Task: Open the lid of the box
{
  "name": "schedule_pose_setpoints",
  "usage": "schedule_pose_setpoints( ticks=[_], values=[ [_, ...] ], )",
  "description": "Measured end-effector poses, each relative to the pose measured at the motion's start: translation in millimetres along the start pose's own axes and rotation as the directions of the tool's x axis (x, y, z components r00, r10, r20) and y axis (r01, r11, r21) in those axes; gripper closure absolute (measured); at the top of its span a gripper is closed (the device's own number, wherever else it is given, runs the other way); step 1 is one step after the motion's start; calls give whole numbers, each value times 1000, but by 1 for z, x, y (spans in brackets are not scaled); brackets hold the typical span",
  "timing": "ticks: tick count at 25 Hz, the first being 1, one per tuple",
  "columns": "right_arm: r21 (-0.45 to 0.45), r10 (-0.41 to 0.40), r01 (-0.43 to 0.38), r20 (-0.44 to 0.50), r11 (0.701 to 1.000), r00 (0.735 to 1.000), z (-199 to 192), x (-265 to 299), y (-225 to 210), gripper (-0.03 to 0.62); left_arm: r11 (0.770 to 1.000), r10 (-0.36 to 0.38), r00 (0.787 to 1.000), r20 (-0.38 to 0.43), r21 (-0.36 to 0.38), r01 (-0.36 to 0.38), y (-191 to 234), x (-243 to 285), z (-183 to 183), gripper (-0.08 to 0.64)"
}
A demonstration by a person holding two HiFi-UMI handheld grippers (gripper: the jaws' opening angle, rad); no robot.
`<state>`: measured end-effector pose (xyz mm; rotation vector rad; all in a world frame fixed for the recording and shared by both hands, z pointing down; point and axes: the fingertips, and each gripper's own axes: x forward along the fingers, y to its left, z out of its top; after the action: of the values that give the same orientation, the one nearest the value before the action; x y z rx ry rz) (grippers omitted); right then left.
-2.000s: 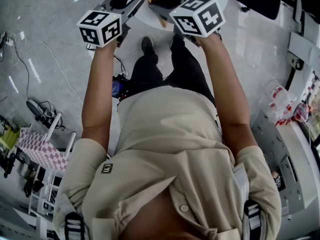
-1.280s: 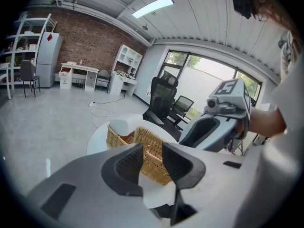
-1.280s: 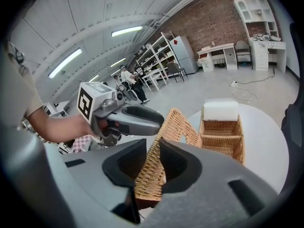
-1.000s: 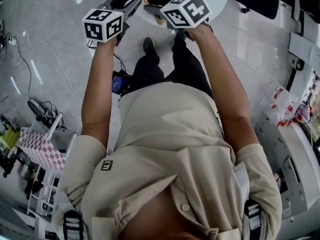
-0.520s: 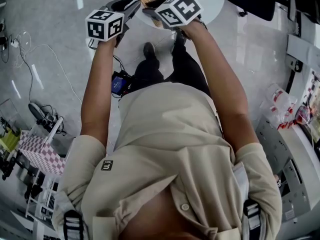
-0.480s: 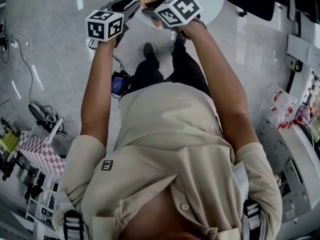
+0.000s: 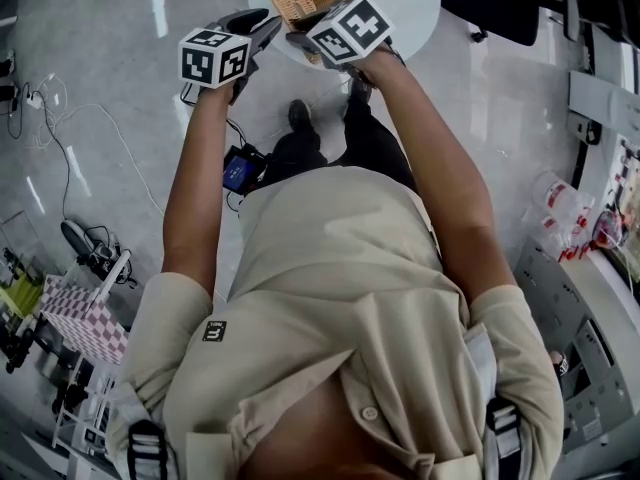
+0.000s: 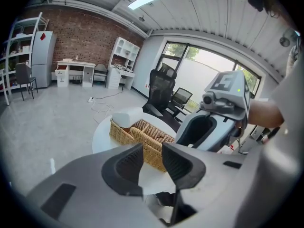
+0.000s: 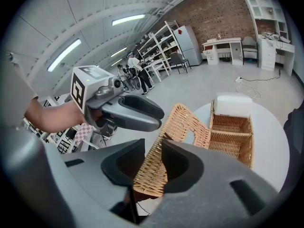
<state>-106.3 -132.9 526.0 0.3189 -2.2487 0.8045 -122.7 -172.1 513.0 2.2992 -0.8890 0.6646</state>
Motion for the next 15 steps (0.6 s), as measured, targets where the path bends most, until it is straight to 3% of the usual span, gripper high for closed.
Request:
schedule_pose_setpoints(
  ticks=[15],
  values=[
    [4,-53,53,29,999,998,-2,-34,9,492,998,-20,999,28,58,18,-22,-26,23,460]
  ],
)
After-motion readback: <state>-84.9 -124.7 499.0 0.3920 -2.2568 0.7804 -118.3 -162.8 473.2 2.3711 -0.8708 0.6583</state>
